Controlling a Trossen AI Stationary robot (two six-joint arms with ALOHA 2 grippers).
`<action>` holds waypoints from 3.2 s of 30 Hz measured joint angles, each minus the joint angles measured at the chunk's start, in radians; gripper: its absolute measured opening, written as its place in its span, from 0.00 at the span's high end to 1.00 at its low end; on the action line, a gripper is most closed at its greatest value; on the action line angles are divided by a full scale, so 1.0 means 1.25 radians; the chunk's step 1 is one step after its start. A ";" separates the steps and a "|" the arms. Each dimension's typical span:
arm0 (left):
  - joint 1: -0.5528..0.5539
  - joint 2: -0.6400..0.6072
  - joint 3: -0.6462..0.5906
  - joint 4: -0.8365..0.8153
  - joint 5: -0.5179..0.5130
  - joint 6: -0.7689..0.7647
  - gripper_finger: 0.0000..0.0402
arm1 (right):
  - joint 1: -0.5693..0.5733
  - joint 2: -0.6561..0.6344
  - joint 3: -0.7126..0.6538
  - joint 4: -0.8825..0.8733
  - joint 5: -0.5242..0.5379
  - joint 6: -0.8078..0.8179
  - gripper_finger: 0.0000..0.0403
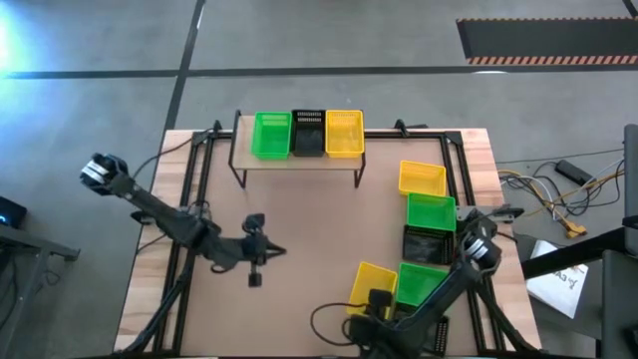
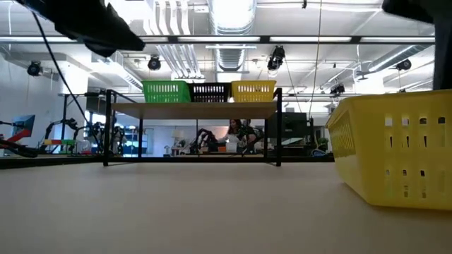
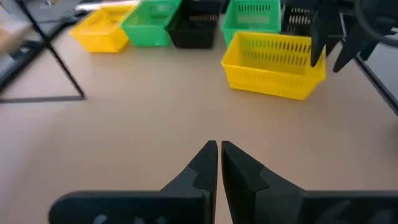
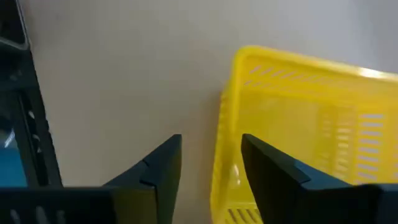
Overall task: Stack baskets on shelf by color
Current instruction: Stack the bottom yellow bin on the yellow bin on the shelf, then stack the top black bin on the black bin on the shelf
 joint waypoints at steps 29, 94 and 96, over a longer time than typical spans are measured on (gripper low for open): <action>-0.067 0.204 -0.112 0.145 -0.201 -0.198 0.99 | -0.421 -0.372 0.050 -0.019 0.250 -0.774 0.98; 0.074 0.205 -0.140 0.454 -0.193 0.200 0.99 | -0.292 -0.761 -0.698 -0.030 -0.148 0.445 0.66; 0.076 0.205 -0.141 0.454 -0.193 0.200 0.99 | -0.292 -0.747 -0.729 0.027 -0.149 0.478 0.59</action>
